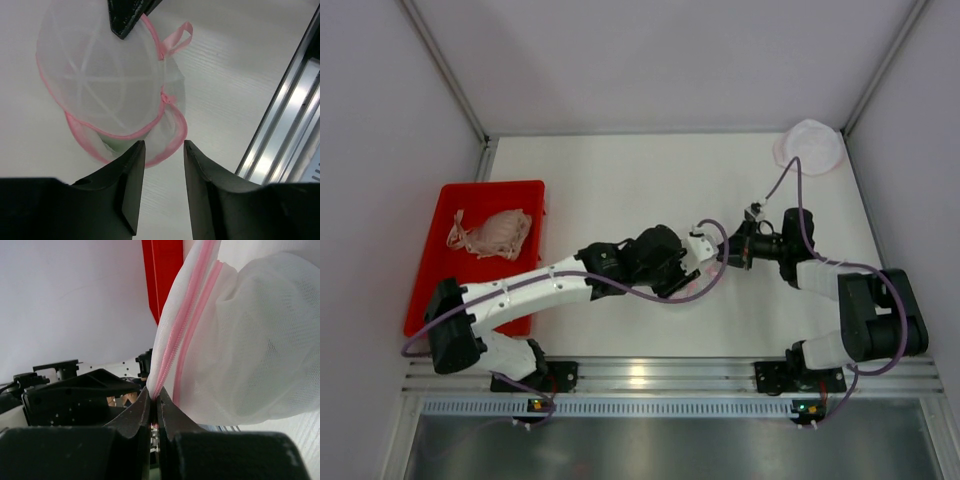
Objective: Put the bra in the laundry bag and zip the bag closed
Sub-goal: Close the laundry bag at the center of the board, then zip the zipper on the laundry bag.
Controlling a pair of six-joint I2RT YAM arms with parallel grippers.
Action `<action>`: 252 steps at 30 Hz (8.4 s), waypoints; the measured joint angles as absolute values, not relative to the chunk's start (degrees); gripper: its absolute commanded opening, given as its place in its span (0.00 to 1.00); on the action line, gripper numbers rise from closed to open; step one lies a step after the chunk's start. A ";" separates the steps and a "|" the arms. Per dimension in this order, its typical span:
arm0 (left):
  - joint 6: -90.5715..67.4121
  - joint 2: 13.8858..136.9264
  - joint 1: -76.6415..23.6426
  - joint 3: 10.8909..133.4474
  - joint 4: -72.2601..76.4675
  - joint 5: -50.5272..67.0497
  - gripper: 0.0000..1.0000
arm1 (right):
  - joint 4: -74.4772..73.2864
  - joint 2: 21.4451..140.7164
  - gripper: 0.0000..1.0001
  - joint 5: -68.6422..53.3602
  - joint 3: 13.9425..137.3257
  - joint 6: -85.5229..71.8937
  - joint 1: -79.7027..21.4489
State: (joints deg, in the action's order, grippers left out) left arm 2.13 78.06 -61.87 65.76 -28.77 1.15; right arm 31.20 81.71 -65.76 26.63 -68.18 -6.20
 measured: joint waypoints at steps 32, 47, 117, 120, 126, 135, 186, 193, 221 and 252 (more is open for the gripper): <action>-22.02 102.30 -24.64 75.22 -14.24 59.13 0.82 | -40.10 97.38 0.00 -83.40 65.78 22.04 -8.69; -23.57 102.06 -17.45 72.90 -3.51 57.69 0.84 | -75.96 104.12 0.00 -83.79 65.58 60.47 -8.99; -93.76 95.77 -26.76 43.46 62.11 63.53 0.00 | -9.74 44.58 0.95 -53.47 33.21 -35.14 2.26; -96.16 96.25 -26.72 43.44 65.54 63.07 0.00 | -5.98 43.88 0.95 -53.80 21.93 -43.75 1.65; -98.10 97.30 -26.72 43.33 67.61 62.50 0.00 | 8.62 41.89 0.89 -54.33 15.09 -57.36 -4.84; -98.89 97.41 -26.83 41.65 68.16 62.26 0.00 | 28.53 49.56 0.82 -52.16 12.78 -65.47 -9.47; 17.21 75.59 -28.25 72.86 -23.70 34.15 0.40 | 28.32 48.51 0.00 -43.72 11.14 -68.25 -13.78; 43.77 72.75 -59.02 70.48 -28.64 19.29 0.37 | 27.07 50.39 0.00 -42.19 11.31 -71.22 -15.73; 60.18 85.80 -71.68 68.75 -23.07 8.29 0.36 | 22.24 49.39 0.00 -38.37 14.04 -77.76 -19.44; 58.94 86.85 -71.40 67.99 -21.96 2.26 0.18 | 18.72 47.11 0.00 -36.49 14.41 -76.95 -20.27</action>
State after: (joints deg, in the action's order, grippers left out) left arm 58.94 86.85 -71.40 67.99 -21.96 2.26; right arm 18.72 47.11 -36.49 14.41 -76.95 -20.27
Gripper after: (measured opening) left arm 0.156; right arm 0.080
